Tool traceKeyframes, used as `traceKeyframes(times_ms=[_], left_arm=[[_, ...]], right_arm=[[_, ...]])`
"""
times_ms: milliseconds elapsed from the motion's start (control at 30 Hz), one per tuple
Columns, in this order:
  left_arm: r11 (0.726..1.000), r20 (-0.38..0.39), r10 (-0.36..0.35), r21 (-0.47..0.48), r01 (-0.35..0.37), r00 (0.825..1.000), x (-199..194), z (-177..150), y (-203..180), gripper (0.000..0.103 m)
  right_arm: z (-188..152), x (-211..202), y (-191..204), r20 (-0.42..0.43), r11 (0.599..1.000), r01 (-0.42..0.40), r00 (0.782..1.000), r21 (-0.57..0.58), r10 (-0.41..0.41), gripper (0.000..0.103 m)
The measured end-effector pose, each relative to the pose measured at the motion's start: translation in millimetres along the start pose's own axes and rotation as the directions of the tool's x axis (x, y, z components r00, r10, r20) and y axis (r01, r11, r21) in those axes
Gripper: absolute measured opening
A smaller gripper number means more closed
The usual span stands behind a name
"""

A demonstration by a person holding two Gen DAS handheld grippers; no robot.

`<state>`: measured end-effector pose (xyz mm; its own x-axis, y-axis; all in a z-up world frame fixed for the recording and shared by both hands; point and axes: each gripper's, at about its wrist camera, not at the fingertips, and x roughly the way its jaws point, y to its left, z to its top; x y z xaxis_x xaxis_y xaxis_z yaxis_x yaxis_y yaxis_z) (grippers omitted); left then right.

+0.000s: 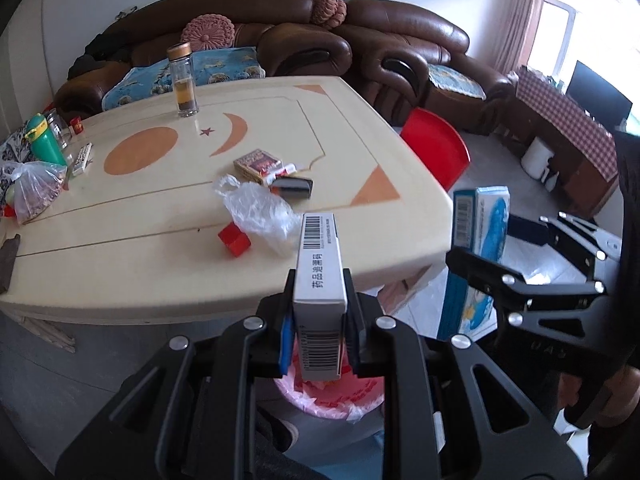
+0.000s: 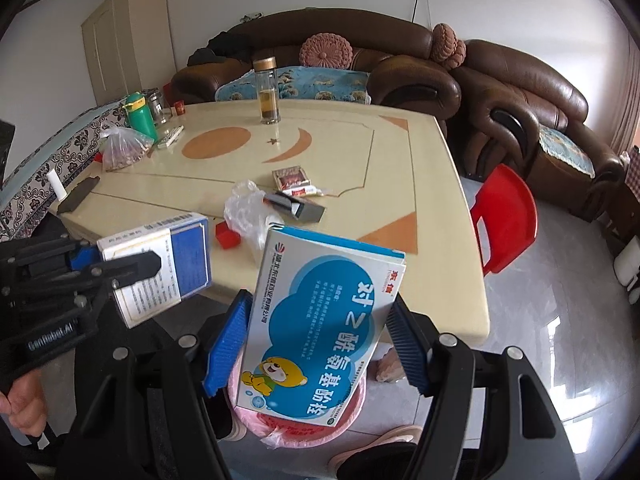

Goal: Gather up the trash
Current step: 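Carry the white box with the left tool while the right tool carries the blue box over the pink bin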

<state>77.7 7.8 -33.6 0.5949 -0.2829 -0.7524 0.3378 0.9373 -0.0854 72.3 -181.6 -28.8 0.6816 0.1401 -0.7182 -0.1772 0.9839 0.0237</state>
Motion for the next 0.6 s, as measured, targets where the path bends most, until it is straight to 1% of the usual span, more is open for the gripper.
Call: traceKeyframes(times_ms=[200, 333, 433, 600], left_arm=[[1.0, -0.039, -0.018, 0.011, 0.018, 0.999, 9.8, -21.2, -0.4, 0.021], [0.999, -0.079, -0.027, 0.02, 0.028, 0.997, 19.1, -36.4, -0.6, 0.021], [0.999, -0.13, -0.031, 0.036, 0.036, 0.991, 30.5, -48.2, -2.9, 0.021], [0.998, -0.181, -0.044, 0.032, 0.051, 0.983, 45.7, -61.4, -3.8, 0.021]], right_arm=[[-15.9, 9.8, 4.0, -0.017, 1.0, -0.005, 1.0, 0.018, 0.005, 0.065], [-26.5, 18.7, 5.1, -0.038, 1.0, -0.008, 0.999, 0.028, 0.01, 0.065], [-34.2, 28.0, 3.4, -0.058, 0.999, -0.021, 0.998, 0.047, 0.023, 0.065], [-46.7, 47.8, -1.8, -0.096, 0.997, -0.021, 0.995, 0.079, 0.029, 0.065]])
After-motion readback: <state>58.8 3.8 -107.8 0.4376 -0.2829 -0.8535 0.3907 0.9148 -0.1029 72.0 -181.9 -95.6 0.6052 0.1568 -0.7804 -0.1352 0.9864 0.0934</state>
